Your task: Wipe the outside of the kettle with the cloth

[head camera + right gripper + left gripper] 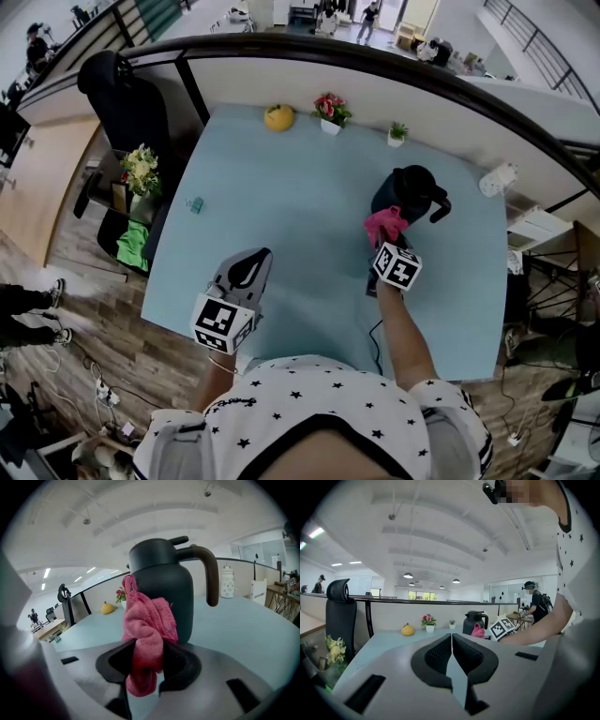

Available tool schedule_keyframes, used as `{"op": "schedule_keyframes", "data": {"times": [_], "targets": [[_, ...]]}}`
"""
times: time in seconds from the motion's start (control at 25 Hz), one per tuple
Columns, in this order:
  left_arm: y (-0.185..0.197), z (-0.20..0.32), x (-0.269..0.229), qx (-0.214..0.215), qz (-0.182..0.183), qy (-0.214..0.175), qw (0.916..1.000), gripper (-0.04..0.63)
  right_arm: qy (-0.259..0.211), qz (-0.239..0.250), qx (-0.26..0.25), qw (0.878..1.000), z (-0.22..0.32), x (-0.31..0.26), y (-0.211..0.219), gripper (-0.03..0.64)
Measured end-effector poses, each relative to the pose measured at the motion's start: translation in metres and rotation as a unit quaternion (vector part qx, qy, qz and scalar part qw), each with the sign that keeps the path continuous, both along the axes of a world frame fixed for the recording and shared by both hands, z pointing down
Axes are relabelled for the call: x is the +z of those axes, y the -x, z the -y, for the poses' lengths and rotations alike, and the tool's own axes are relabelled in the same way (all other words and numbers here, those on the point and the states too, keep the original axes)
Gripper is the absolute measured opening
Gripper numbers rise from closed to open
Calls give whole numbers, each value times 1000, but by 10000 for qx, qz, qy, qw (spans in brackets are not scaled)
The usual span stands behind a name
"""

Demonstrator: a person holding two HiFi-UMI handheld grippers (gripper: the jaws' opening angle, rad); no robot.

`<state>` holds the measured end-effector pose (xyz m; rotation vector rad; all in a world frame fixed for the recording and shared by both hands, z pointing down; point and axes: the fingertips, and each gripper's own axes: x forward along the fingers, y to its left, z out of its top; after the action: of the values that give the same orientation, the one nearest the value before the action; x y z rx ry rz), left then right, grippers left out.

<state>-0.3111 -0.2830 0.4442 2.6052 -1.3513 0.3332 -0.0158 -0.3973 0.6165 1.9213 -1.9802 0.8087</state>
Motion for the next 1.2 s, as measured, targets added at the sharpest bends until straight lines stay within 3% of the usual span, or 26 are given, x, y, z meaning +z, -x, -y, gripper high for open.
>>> {"op": "schedule_keyframes", "data": {"times": [0.36, 0.68, 0.96, 1.2], "targets": [[2, 3, 6, -85, 55, 90, 9999, 31, 368, 17, -30, 9993, -2, 32, -2, 136], [1, 2, 3, -48, 88, 56, 9999, 31, 283, 298, -274, 9988, -11, 20, 21, 135], [-4, -2, 2, 29, 86, 24, 10000, 31, -459, 928, -863, 9909, -1, -43, 80, 135], [2, -6, 0, -71, 85, 17, 9999, 31, -1203, 1595, -753, 9769, 27, -110, 88, 135]]}}
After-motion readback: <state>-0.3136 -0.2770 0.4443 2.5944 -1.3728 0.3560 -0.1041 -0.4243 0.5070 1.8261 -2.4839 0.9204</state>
